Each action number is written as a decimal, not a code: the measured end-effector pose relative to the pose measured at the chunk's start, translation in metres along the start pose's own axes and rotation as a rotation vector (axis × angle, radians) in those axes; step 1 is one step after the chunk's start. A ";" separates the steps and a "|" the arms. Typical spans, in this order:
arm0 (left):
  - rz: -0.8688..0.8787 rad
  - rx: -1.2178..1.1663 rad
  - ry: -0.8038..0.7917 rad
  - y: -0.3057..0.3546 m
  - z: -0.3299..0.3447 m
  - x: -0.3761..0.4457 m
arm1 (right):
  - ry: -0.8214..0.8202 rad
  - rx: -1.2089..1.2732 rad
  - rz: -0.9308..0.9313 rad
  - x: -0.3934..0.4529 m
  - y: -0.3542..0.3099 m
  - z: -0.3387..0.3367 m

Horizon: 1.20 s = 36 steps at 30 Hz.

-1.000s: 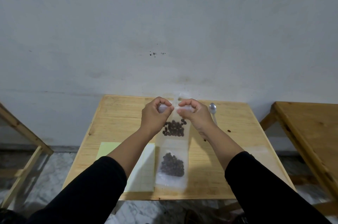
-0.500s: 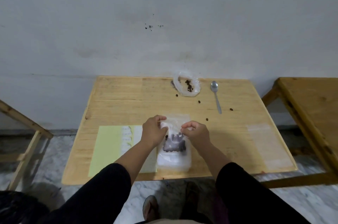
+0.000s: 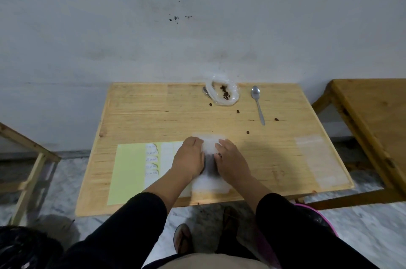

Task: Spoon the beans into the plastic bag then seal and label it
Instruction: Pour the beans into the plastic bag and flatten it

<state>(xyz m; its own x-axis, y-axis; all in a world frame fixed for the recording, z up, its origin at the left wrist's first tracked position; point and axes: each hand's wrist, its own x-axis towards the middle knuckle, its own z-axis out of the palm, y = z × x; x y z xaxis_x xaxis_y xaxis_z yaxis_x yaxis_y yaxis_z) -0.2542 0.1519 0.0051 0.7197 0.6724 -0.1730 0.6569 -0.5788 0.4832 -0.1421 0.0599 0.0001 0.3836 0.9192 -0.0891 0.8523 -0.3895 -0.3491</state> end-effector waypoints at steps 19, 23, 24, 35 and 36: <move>0.290 0.328 0.181 0.085 -0.009 0.040 | 0.236 -0.128 0.043 -0.010 0.061 -0.066; 0.375 0.306 0.188 0.130 0.001 0.054 | 0.292 -0.085 0.125 -0.020 0.104 -0.092; 0.393 0.297 0.183 0.141 0.007 0.057 | 0.315 -0.089 0.147 -0.024 0.118 -0.095; 0.369 0.222 0.004 0.234 0.093 0.090 | 0.241 -0.104 0.336 -0.064 0.253 -0.095; 0.357 0.216 -0.013 0.239 0.099 0.092 | 0.206 -0.101 0.337 -0.065 0.261 -0.093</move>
<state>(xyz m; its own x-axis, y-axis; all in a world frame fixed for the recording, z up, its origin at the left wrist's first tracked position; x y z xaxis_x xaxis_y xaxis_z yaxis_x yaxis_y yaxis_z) -0.0089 0.0301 0.0197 0.9127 0.4067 -0.0390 0.3966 -0.8590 0.3238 0.0881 -0.1069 0.0015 0.7019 0.7123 0.0092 0.6934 -0.6802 -0.2380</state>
